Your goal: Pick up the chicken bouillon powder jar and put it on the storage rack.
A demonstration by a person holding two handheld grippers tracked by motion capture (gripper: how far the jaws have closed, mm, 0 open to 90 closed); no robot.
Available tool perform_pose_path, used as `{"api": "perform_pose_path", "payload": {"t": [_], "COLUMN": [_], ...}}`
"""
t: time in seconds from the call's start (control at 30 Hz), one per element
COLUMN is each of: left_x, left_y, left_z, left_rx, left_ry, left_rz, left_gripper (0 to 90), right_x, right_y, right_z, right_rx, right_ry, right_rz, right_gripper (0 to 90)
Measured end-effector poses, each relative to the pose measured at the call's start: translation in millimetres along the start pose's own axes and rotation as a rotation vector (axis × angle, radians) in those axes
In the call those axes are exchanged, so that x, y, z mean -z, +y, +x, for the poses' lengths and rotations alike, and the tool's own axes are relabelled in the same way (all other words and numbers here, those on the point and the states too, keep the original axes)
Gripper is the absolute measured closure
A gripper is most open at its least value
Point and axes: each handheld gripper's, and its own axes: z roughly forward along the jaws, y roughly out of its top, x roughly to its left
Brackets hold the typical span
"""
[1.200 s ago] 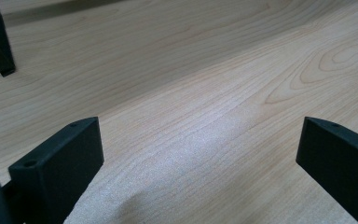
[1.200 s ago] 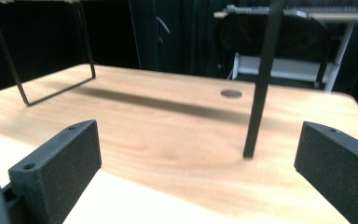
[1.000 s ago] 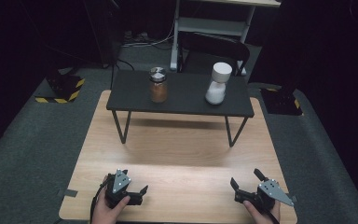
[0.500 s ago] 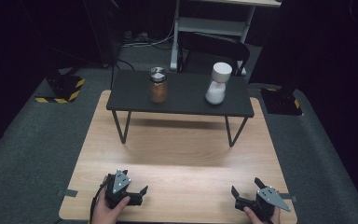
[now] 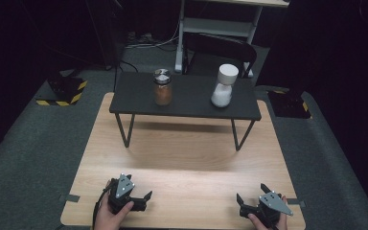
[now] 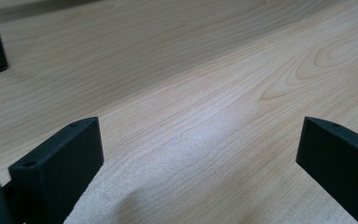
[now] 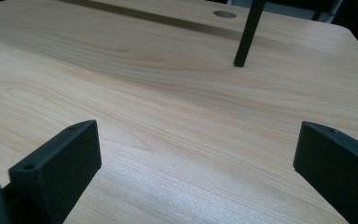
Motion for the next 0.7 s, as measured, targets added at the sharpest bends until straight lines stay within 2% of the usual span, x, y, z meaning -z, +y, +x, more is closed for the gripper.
{"api": "perform_pose_path", "payload": {"t": [0.4, 0.57, 0.7], "left_x": [4.3, 6.4, 6.1], "left_y": [-6.8, -10.6, -9.7], "left_z": [-4.9, -6.8, -9.8], "left_rx": [-0.021, -0.020, -0.037], "left_ry": [0.015, 0.023, 0.028], "left_rz": [-0.032, -0.051, -0.045], "left_gripper": [0.9, 0.9, 0.9], "right_x": [-5.7, -6.7, -7.6], "right_y": [3.8, 3.6, 4.7], "right_z": [-7.1, -11.4, -12.8], "right_rx": [0.007, -0.009, -0.009], "right_ry": [0.045, 0.062, 0.071], "right_rz": [0.010, 0.008, 0.013], "right_gripper": [0.4, 0.3, 0.4]}}
